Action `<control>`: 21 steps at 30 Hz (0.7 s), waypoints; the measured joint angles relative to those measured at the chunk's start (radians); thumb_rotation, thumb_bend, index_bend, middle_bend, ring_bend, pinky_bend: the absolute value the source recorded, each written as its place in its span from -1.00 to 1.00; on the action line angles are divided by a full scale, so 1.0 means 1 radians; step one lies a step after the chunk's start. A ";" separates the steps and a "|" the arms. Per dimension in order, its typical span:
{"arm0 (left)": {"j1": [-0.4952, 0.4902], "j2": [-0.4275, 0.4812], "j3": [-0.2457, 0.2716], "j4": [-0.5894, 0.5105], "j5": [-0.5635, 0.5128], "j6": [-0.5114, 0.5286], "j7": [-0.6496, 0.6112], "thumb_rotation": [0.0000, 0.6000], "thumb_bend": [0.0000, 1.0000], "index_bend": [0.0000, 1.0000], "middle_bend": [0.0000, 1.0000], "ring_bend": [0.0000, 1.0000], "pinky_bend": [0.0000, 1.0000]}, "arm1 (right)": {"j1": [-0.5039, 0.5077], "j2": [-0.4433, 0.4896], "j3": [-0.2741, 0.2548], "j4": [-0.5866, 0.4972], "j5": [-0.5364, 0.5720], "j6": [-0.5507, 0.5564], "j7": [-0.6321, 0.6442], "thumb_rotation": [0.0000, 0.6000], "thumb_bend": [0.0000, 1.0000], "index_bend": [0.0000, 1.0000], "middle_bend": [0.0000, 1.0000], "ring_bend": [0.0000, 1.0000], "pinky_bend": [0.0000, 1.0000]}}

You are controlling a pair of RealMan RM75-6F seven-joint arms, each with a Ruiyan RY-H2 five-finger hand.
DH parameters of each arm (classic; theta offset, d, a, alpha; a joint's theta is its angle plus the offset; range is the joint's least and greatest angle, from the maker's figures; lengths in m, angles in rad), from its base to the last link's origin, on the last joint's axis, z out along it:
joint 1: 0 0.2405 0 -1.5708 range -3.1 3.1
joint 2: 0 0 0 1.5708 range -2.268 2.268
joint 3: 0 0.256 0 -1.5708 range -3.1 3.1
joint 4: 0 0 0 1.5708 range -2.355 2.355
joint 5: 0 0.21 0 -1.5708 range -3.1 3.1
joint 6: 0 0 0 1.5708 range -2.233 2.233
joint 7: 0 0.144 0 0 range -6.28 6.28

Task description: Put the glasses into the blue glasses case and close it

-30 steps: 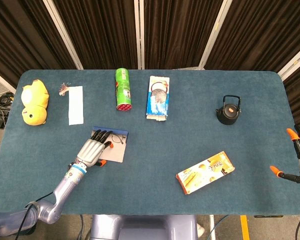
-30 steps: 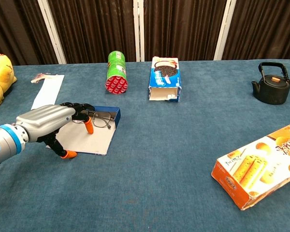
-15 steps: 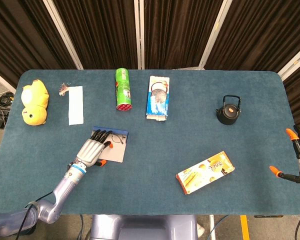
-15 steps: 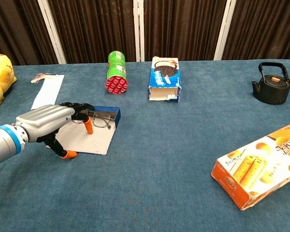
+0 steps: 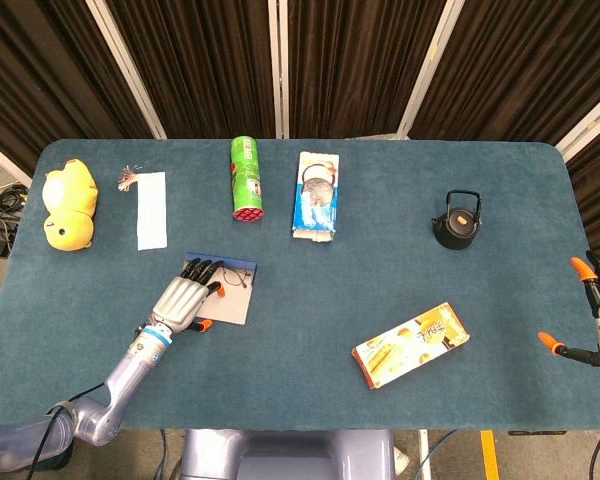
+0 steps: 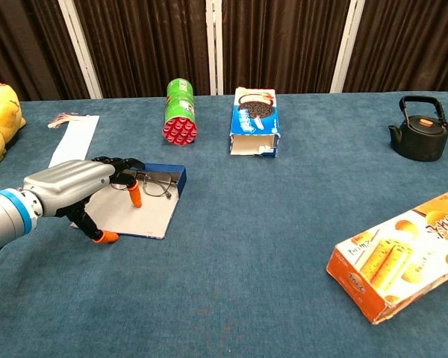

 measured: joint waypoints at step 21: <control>-0.016 0.016 -0.036 -0.029 -0.014 0.001 0.012 1.00 0.21 -0.25 -1.00 -1.00 -1.00 | 0.001 0.000 0.000 0.002 0.004 -0.003 0.002 1.00 -1.00 -1.00 -1.00 -1.00 -1.00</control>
